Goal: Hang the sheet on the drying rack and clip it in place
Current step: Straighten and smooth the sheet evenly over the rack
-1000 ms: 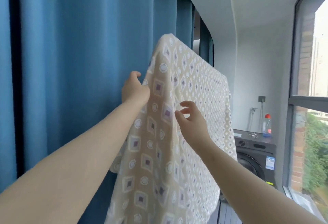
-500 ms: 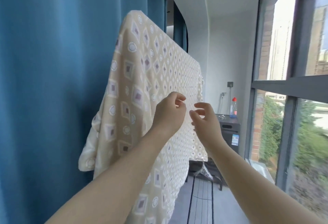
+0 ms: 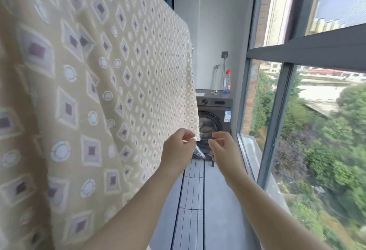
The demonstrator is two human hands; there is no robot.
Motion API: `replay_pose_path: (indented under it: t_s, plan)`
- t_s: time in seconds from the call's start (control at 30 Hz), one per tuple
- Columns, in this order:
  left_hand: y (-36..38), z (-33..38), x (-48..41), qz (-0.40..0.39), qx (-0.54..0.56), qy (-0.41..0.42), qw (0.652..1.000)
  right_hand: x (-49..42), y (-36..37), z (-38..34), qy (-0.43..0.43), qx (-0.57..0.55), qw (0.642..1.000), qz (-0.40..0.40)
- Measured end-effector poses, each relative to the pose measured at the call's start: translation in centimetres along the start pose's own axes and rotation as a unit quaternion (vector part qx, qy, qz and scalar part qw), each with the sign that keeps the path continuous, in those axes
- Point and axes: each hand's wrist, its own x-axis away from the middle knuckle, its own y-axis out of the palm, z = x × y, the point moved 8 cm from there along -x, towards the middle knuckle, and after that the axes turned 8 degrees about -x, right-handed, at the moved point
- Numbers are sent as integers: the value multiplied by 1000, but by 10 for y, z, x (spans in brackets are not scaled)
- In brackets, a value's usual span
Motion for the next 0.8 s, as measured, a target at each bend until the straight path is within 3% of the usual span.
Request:
replay_pose_path:
  t_s: [0.27, 0.47, 0.8]
  plan:
    - [112, -33, -87, -15, 21, -54, 998, -110, -37, 85, 65, 25, 997, -30]
    - [212, -48, -172, -96, 25, -90, 991, -212, -65, 143, 117, 52, 990, -62]
    - [287, -69, -292, -55, -2, -125, 991, -345, -82, 197, 145, 62, 984, -79]
